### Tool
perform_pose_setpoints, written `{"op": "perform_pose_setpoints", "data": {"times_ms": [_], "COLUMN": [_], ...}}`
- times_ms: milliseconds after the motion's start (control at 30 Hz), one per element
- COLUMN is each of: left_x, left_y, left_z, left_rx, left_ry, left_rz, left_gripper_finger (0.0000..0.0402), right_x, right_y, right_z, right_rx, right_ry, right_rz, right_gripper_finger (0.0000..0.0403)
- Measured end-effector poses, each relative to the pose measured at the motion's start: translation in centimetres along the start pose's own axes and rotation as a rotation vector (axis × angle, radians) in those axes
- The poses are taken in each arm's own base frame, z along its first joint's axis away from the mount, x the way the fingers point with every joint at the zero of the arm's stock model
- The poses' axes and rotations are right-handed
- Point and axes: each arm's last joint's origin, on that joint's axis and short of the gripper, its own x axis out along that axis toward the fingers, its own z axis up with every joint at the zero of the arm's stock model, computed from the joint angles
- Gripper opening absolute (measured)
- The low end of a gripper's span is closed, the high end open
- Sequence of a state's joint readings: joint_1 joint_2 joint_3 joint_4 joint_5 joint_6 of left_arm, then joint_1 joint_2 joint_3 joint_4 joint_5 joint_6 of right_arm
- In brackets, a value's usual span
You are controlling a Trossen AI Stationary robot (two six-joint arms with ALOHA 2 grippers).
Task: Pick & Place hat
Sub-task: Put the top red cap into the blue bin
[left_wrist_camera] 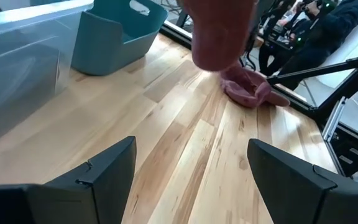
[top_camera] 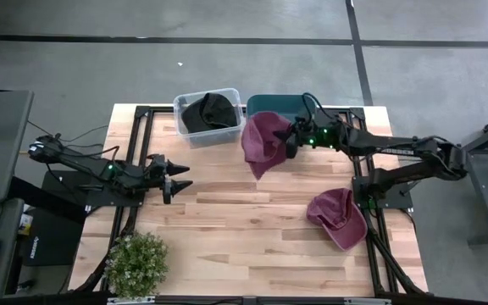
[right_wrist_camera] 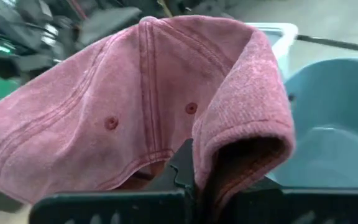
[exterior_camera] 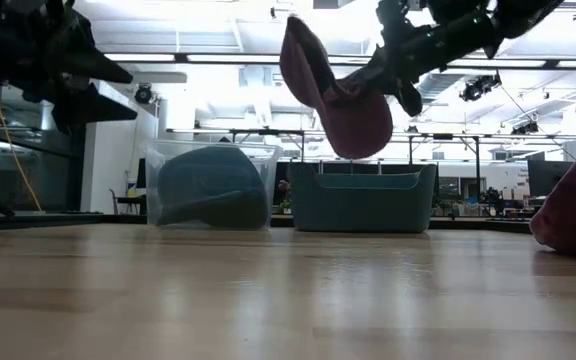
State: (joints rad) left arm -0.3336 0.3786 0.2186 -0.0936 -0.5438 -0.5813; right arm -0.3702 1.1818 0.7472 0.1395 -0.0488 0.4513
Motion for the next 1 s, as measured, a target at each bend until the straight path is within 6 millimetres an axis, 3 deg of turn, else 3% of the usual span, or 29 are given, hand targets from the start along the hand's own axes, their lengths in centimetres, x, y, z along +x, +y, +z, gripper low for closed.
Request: {"op": "perform_pose_setpoints", "data": {"times_ms": [400,567,767,1000], "left_x": [0.3,0.3,0.3,0.3], "left_y": [0.5,0.5,0.6,0.7], "left_z": [-1.0,-1.0,-1.1,-1.5], "left_rx": [-0.012,-0.011,-0.004,0.027], "left_ry": [-0.012,-0.010,-0.003,0.038], "left_rz": [0.010,0.012,0.017,0.019], "left_gripper_finger": [0.0291,0.0291,0.0291,0.0291], "right_x": [-1.5,-2.0,-2.2,-0.7], "right_y": [2.1,2.1,0.7,-1.0], "right_z": [6.0,7.0,7.4,7.4], "right_rx": [-0.179,-0.207,-0.226,-0.266], "right_ry": [-0.012,-0.031,-0.003,0.032], "right_rz": [-0.205,-0.275,-0.326,-0.336], "right_gripper_finger": [0.0010,0.0010,0.0010,0.0010]}}
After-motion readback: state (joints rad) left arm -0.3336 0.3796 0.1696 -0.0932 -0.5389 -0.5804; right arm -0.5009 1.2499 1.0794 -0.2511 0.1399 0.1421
